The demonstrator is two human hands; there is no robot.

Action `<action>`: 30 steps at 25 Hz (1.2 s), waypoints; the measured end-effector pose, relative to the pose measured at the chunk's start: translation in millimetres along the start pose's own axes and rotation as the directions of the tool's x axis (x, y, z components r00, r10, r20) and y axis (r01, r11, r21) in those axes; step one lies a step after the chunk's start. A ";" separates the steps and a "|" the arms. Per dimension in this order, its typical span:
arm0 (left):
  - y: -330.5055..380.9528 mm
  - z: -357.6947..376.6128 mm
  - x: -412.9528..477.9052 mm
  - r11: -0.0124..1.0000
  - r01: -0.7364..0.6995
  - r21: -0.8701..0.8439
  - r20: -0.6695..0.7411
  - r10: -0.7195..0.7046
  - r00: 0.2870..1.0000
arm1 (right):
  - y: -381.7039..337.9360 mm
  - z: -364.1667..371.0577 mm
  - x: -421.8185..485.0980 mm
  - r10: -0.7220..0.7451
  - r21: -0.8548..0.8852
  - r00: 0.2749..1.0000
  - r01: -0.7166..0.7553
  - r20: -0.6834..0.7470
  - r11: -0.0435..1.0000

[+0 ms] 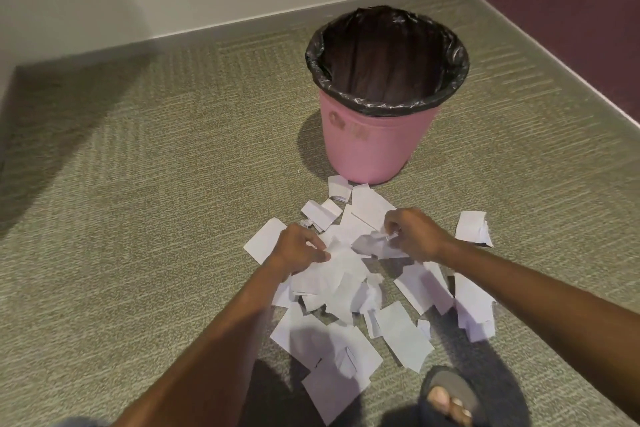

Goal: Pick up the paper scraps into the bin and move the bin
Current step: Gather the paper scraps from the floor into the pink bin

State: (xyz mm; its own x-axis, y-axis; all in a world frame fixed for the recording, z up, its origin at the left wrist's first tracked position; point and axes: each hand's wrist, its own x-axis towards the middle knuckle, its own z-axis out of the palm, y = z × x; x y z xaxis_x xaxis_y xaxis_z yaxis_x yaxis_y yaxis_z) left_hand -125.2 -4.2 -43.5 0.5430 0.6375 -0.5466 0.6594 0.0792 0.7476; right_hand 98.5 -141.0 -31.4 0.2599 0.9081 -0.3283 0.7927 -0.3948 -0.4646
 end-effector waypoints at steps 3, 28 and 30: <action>34.0 -18.4 -7.5 0.996 -0.020 -0.087 0.002 0.020 1.000 | -23.1 -48.9 -15.6 0.006 0.078 0.995 0.002 -0.097 0.997; 325.1 -82.2 36.3 0.960 -0.155 -0.234 -0.145 0.123 0.982 | -82.3 -262.6 59.2 0.425 0.533 0.843 -0.205 -0.330 0.821; 320.1 -80.9 43.0 0.977 -0.123 -0.173 -0.076 0.112 0.991 | -78.5 -259.8 65.1 0.423 0.615 0.859 -0.172 -0.289 0.769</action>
State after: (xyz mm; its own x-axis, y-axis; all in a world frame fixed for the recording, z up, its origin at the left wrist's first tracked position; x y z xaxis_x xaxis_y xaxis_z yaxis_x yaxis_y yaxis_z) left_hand 67.2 110.6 202.8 0.5722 0.6986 -0.4296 0.4873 0.1316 0.8632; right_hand 196.5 -14.7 197.4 0.7181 0.6530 -0.2409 0.2256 -0.5458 -0.8069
